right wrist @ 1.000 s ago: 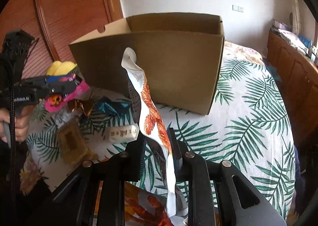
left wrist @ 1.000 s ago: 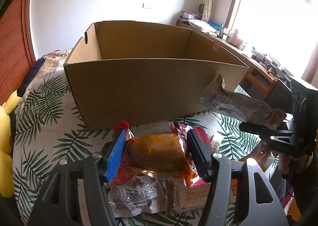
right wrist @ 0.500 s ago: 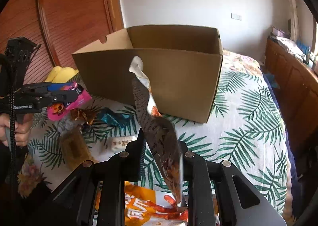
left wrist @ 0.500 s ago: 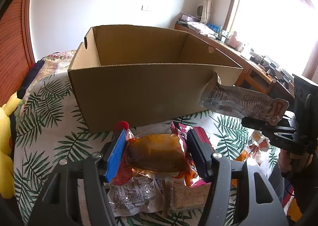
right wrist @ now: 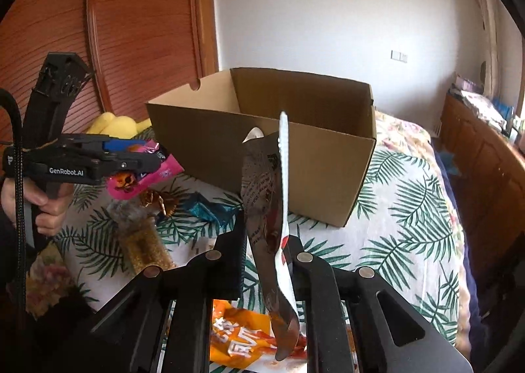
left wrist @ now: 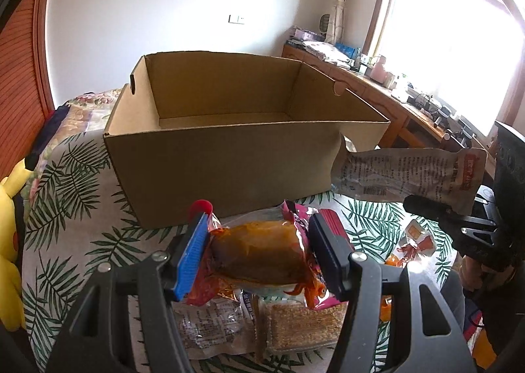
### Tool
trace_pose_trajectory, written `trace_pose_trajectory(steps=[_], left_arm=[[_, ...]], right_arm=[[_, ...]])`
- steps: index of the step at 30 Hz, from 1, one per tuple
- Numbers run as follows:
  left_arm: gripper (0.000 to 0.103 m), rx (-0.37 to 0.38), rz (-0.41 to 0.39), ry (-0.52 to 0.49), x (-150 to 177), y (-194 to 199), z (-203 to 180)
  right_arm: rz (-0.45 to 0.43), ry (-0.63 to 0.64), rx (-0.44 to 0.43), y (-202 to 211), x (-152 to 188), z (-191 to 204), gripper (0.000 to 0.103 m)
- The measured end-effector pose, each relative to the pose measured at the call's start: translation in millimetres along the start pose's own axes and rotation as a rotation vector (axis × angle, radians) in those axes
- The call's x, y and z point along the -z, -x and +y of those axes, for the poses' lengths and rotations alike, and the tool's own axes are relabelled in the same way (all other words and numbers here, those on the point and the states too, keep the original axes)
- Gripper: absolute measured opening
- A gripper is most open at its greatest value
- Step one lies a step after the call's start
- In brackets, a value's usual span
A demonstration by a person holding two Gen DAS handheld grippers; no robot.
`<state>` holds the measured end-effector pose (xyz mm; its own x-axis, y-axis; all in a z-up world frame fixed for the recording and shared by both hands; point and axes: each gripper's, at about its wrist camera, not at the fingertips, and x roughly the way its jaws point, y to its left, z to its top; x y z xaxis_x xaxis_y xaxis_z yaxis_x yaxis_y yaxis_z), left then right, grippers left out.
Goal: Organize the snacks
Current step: 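Lift the chicken-feet packet with the right tool and carry it toward the box, then lower the chicken-feet packet into the box and open the right tool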
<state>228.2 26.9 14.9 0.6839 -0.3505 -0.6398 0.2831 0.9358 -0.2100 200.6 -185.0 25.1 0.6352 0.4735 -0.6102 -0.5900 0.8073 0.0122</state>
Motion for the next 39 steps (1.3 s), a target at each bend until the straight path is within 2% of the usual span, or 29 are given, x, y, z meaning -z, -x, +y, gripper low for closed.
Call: trace_pose_trajectory(steps=[10, 22, 29, 39], left_arm=[[0.061, 0.01, -0.02, 0.0, -3, 8, 0], [0.061, 0.008, -0.129, -0.037, -40, 32, -9], [0.061, 0.0, -0.177, -0.043, -66, 28, -6], [0.061, -0.035, -0.215, -0.048, -96, 5, 6]], right_arm=[[-0.049, 0.008, -0.016, 16, -4, 7, 0.011], [-0.127, 0.047, -0.01, 36, -28, 12, 0.011], [-0.153, 0.056, 0.004, 26, -51, 6, 0.011], [-0.15, 0.052, 0.029, -9, -77, -8, 0.011]])
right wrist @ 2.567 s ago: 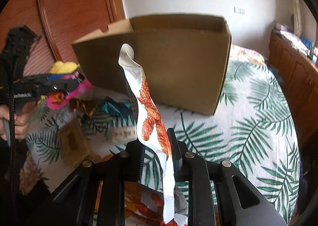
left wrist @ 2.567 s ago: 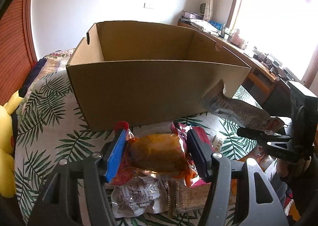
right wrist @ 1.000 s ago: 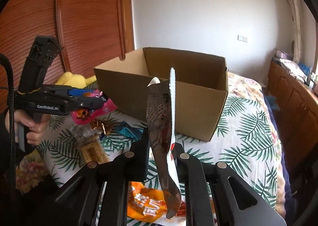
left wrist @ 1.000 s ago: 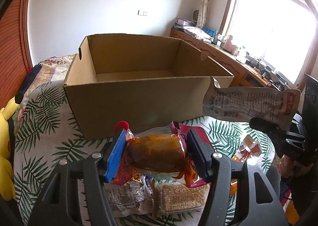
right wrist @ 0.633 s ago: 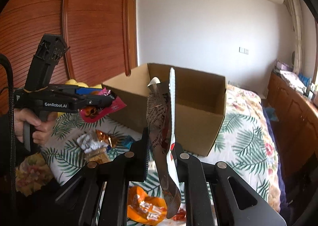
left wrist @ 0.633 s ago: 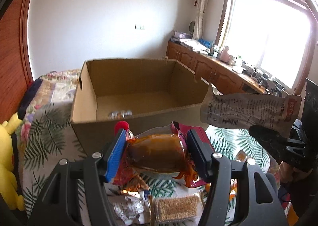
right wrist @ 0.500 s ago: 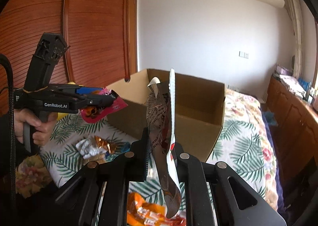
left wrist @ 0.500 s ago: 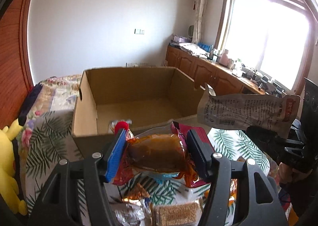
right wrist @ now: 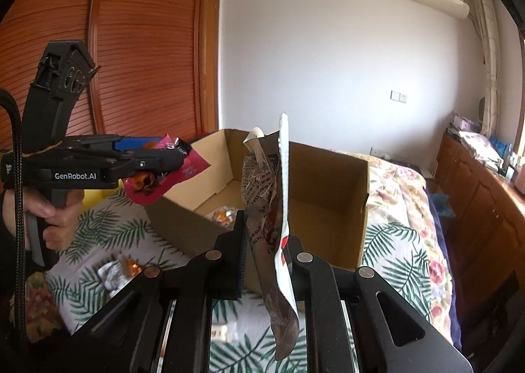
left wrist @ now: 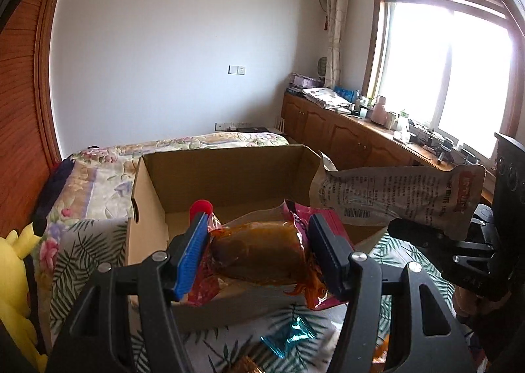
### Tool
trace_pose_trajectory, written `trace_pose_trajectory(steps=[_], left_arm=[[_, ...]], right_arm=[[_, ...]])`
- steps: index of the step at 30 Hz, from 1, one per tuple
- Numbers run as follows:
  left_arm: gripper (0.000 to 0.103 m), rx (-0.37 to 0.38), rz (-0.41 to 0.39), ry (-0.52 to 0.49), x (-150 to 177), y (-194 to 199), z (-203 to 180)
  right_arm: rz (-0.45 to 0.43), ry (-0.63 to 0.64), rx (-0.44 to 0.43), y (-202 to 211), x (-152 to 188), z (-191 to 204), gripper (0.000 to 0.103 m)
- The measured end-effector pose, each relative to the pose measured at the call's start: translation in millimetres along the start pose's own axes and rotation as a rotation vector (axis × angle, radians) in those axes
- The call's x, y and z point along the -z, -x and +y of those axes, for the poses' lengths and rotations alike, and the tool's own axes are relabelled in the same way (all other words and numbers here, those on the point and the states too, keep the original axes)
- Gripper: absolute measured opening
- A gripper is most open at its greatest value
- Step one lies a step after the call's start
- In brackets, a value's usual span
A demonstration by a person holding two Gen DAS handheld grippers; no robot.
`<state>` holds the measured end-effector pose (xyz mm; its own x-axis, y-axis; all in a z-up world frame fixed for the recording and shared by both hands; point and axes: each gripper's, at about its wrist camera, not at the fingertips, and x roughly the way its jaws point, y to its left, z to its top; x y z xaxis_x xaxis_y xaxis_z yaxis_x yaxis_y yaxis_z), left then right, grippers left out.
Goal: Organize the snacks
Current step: 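Lower the chicken-feet packet into the box and open the right tool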
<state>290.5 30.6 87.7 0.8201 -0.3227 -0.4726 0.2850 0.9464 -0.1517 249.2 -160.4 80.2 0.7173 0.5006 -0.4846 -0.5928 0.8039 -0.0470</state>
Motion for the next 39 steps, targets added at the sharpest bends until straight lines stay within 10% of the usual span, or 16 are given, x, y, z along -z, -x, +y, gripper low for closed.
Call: trace_pose_trajectory(steps=[23, 39], left_arm=[[0.063, -0.054, 0.051, 0.025, 3, -63, 18], [0.066, -0.074, 0.032, -0.004, 9, -34, 6]], right_arm=[[0.078, -0.011, -0.004, -61, -2, -20, 0.012], [0.078, -0.034, 0.027, -51, -4, -16, 0.029]])
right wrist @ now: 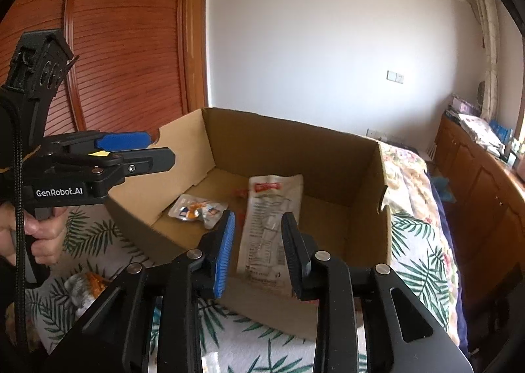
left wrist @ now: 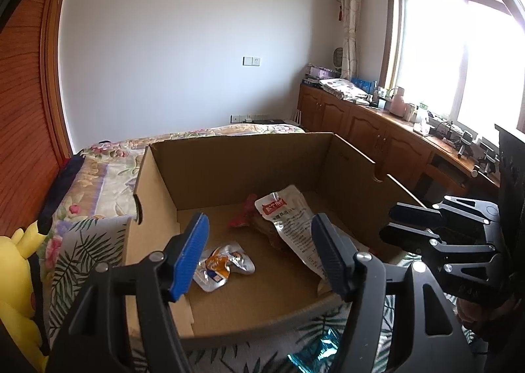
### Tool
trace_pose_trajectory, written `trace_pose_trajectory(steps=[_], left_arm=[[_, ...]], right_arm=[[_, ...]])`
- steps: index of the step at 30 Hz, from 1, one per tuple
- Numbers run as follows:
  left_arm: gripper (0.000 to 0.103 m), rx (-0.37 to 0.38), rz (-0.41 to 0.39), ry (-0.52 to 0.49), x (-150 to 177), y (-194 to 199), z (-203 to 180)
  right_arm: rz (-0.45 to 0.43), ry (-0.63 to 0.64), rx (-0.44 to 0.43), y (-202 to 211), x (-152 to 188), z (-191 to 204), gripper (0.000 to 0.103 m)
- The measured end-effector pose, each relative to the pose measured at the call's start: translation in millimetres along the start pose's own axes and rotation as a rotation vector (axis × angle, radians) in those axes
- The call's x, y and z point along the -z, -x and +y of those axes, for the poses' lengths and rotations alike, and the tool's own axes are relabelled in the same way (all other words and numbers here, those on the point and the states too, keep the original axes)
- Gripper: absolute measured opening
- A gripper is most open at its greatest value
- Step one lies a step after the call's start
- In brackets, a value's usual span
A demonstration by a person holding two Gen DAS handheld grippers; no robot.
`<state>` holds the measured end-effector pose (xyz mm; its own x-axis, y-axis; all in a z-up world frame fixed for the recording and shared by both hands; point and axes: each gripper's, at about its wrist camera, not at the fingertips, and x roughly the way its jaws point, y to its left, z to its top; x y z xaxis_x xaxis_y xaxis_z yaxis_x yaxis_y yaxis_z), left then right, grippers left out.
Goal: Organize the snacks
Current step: 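Lower the chicken-feet packet into the box and open the right tool, then move the left tool to the clear rice-cracker tray while the right tool reaches the orange chicken-feet packet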
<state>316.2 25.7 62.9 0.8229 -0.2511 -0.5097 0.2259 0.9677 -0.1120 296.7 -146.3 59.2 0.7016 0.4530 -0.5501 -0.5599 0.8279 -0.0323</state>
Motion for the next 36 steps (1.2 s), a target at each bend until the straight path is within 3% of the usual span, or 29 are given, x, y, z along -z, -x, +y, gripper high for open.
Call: trace_pose_trajectory(steps=[11, 17, 30, 36], left_arm=[[0.071, 0.023, -0.027, -0.015, 31, 62, -17], [0.074, 0.023, 0.0, 0.01, 60, 80, -21], [0.074, 0.012, 0.138, 0.081, 135, 82, -24], [0.074, 0.022, 0.182, 0.073, 155, 74, -37]], right_arm=[[-0.009, -0.046, 0.017, 52, 28, 14, 0.034], [0.007, -0.059, 0.041, 73, 52, 23, 0.044], [0.091, -0.145, 0.096, 99, 126, 15, 0.052], [0.121, -0.186, 0.116, 98, 152, 12, 0.068]])
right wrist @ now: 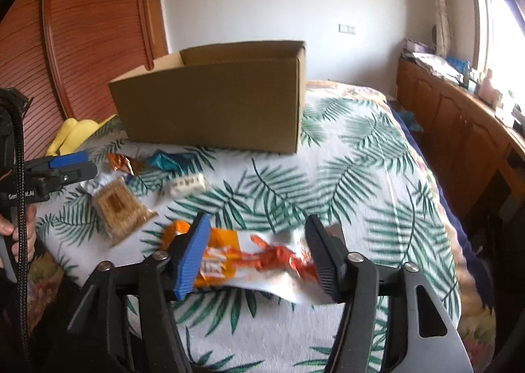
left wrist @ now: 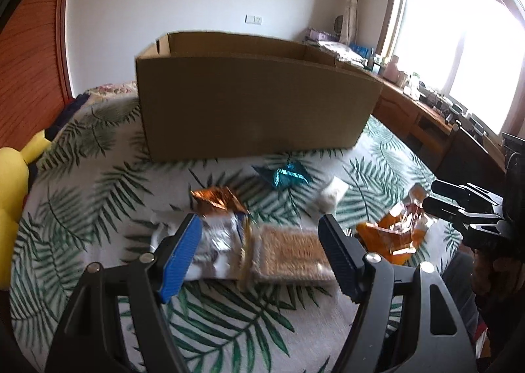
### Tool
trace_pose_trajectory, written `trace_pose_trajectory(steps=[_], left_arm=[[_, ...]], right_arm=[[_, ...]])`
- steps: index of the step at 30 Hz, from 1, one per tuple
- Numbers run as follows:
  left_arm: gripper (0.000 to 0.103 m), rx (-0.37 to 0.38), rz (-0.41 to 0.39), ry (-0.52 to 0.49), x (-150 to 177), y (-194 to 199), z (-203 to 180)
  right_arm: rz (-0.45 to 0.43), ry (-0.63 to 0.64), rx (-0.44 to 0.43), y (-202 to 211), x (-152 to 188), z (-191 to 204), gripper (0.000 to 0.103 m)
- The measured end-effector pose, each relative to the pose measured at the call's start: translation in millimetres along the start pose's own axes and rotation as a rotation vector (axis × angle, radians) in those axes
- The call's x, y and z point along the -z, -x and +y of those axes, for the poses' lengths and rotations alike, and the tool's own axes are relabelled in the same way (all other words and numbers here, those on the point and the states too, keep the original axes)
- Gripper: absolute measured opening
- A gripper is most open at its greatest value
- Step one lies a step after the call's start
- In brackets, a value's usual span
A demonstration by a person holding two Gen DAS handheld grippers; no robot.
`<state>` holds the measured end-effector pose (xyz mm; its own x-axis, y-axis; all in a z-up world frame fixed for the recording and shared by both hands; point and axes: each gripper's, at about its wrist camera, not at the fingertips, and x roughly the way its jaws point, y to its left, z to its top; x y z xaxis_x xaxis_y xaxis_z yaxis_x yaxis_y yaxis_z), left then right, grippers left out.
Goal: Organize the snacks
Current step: 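Move the left tool to the clear rice-cracker tray while the right tool reaches the orange chicken-feet packet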
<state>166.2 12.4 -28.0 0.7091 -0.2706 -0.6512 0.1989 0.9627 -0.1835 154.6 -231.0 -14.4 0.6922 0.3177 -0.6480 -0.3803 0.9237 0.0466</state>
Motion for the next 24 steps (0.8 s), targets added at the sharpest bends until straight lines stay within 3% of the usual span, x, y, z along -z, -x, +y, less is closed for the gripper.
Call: trace_pose_trajectory(steps=[9, 24], left_arm=[[0.074, -0.012, 0.047, -0.041, 6, -16, -17], [0.074, -0.016, 0.077, -0.056, 8, -28, -22]], right_arm=[[0.016, -0.019, 0.064, -15, 16, -17, 0.075], [-0.029, -0.113, 0.051, -3, 18, -46, 0.08]])
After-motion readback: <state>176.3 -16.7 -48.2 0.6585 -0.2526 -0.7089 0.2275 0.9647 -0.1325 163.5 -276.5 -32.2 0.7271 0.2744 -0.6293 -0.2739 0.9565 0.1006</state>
